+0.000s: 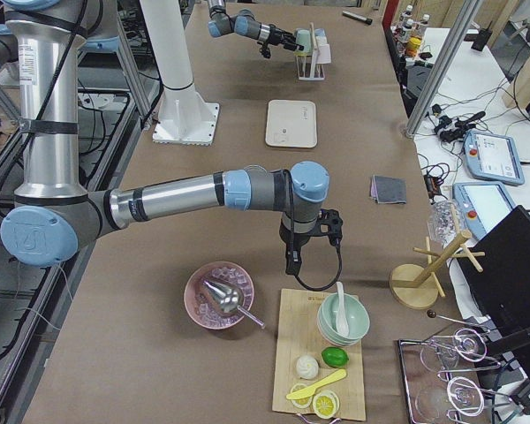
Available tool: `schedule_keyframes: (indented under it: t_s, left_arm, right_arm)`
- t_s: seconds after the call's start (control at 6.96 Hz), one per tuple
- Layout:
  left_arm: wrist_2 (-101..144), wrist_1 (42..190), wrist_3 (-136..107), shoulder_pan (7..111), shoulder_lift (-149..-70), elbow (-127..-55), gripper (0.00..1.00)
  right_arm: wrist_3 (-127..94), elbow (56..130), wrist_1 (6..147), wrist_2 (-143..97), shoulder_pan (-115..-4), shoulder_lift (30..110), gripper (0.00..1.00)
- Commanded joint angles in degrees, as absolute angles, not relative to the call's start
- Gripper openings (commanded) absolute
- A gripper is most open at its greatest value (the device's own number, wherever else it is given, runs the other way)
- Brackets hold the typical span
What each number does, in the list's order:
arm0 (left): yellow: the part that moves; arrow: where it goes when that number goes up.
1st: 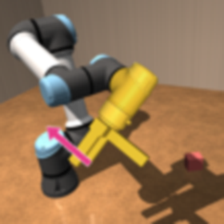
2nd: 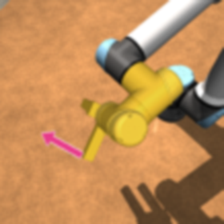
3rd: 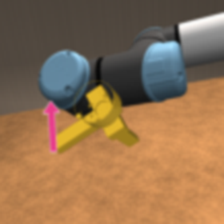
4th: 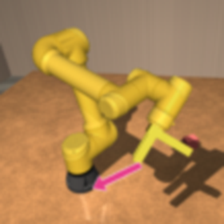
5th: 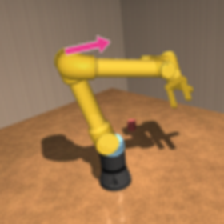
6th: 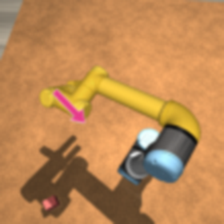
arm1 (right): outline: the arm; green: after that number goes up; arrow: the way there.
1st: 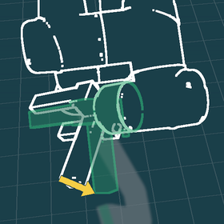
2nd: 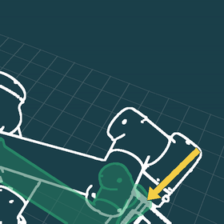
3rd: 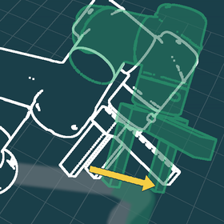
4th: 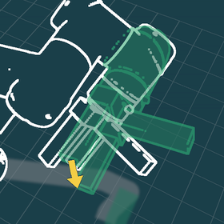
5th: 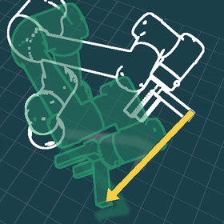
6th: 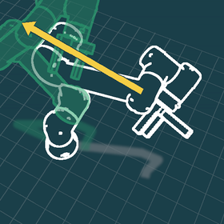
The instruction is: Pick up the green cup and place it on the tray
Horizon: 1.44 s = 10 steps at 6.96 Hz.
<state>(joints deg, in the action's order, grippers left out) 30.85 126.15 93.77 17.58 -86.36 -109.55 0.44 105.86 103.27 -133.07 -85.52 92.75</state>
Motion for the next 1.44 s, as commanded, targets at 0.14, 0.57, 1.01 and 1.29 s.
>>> schedule_keyframes:
  t_s: [0.14, 0.57, 1.01, 1.29]
  left_arm:
    - [30.8, 126.1, 95.1, 17.6, -84.3, -113.0, 0.76]
    - [31.1, 126.1, 98.7, 17.7, -83.0, -117.8, 0.76]
    - [31.4, 126.1, 98.4, 17.3, -88.5, -118.0, 0.76]
    - [31.5, 126.1, 92.2, 17.2, -92.6, -116.9, 0.76]
  right_arm:
    - [1.1, 105.5, 103.2, -132.9, -85.5, 92.8, 0.99]
    - [2.5, 105.3, 103.3, -132.9, -85.5, 92.7, 0.99]
    - [2.2, 105.2, 103.3, -132.9, -85.5, 92.6, 0.99]
    - [1.8, 104.9, 103.4, -133.1, -85.5, 92.5, 0.99]
